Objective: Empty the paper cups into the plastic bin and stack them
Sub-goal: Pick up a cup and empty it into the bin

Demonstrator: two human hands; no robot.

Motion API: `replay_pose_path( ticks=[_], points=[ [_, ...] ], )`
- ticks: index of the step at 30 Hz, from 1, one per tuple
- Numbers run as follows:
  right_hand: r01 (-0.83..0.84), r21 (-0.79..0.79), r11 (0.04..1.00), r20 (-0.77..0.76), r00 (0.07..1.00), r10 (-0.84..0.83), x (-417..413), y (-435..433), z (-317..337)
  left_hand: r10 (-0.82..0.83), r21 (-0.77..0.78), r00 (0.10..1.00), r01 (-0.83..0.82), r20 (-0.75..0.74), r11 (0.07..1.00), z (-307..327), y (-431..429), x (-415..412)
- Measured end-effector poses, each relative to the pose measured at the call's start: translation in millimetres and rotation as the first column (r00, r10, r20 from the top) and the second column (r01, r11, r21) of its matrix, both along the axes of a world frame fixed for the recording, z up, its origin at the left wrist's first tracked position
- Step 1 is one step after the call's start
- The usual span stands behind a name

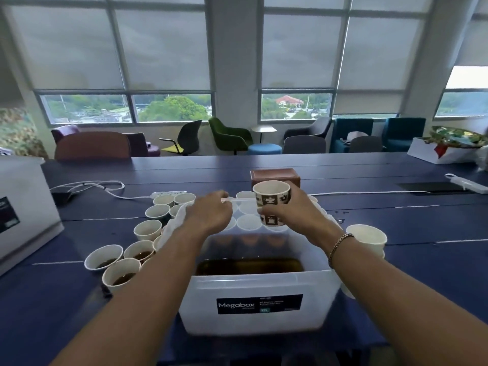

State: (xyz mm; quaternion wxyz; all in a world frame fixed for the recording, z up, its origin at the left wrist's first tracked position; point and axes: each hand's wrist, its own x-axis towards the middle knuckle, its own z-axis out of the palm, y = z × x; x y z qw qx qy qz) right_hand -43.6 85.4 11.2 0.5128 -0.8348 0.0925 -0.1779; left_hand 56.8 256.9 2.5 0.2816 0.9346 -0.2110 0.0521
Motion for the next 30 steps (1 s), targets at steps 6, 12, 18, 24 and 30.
replay_pose_path(
  ticks=[6,12,18,24,30],
  points=[
    [0.034,-0.125,0.992,0.006,0.999,-0.034,-1.6,-8.9,-9.2,-0.046,0.268,0.999,0.039,0.022,0.963,-6.7,1.6,-5.5],
    [0.065,-0.356,0.932,-0.014,0.997,-0.075,-2.7,-16.1,-18.9,-0.052,0.308,0.999,0.049,0.000,0.950,-8.3,6.8,-2.3],
    [0.039,-0.437,0.899,-0.037,0.997,-0.061,-5.6,-18.0,-22.1,-0.044,0.320,0.999,0.036,0.020,0.947,-9.8,6.3,-5.9],
    [0.016,-0.482,0.876,-0.081,0.995,-0.063,-4.4,-19.9,-22.0,-0.052,0.344,0.999,0.043,0.016,0.938,-10.4,7.1,-5.3],
    [0.011,-0.534,0.845,-0.095,0.993,-0.073,-1.9,-20.9,-23.8,-0.050,0.354,0.999,0.041,0.015,0.934,-10.1,6.5,-4.6]
  ],
)
